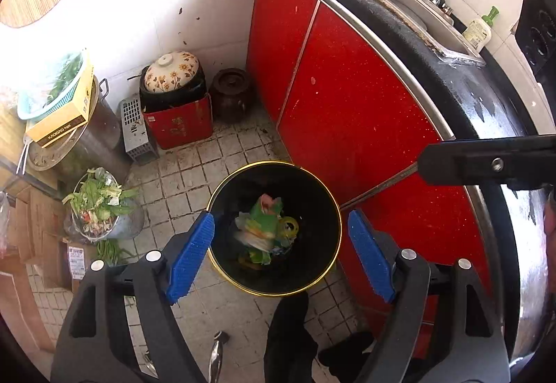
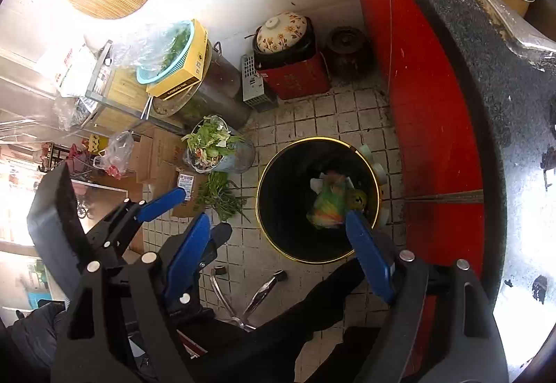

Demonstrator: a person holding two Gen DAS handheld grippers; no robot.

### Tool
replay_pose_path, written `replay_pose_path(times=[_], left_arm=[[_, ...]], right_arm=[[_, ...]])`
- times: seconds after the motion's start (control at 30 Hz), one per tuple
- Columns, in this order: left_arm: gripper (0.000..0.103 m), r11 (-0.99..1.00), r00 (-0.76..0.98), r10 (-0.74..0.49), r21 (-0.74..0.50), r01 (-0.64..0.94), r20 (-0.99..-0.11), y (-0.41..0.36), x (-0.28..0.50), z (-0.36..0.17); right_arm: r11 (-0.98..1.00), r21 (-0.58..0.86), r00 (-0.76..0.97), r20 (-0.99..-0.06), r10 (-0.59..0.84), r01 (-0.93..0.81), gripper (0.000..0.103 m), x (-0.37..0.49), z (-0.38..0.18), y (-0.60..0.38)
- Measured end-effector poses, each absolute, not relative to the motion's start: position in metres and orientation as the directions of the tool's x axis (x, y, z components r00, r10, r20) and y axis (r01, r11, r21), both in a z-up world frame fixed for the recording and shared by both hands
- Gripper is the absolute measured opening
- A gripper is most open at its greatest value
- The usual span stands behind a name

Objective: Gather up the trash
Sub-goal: 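Carry the marker and cartoon cup to the black bin and release both, then swing both tools back toward the countertop trash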

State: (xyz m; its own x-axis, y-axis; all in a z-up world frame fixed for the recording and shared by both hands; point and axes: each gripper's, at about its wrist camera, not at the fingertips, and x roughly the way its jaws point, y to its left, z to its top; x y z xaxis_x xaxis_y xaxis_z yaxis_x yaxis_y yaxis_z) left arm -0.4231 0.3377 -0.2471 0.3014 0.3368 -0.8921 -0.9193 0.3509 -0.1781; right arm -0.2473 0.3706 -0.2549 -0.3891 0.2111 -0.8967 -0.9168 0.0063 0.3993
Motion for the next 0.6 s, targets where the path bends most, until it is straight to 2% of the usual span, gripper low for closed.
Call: replay_pose_path(times=[0.23,0.37,0.6], left_arm=[[0.079,0.360,0.296,0.353,-0.163,-0.919,-0.888,0.333,-0.419,-0.231],[0.082,0.411,0.306,0.375,-0.139,-0.901,-0.875,0.329,-0.401,-0.208],[0.084,0.601,0.391,0.346,-0.119,-0.791,-0.853,0.305,-0.318,-0.166]], right_arm=[[0.014,0.407,-0.393,-0.890,0.231,-0.913,0.079,-0.240,-0.243,0.361],[0.036,0.404,-0.377,-0.879,0.290,-0.914,0.082,-0.219,-0.219,0.343],[0.170,0.298,-0.193,-0.868,0.457,-0.939,0.084,-0.139,-0.154,0.267]])
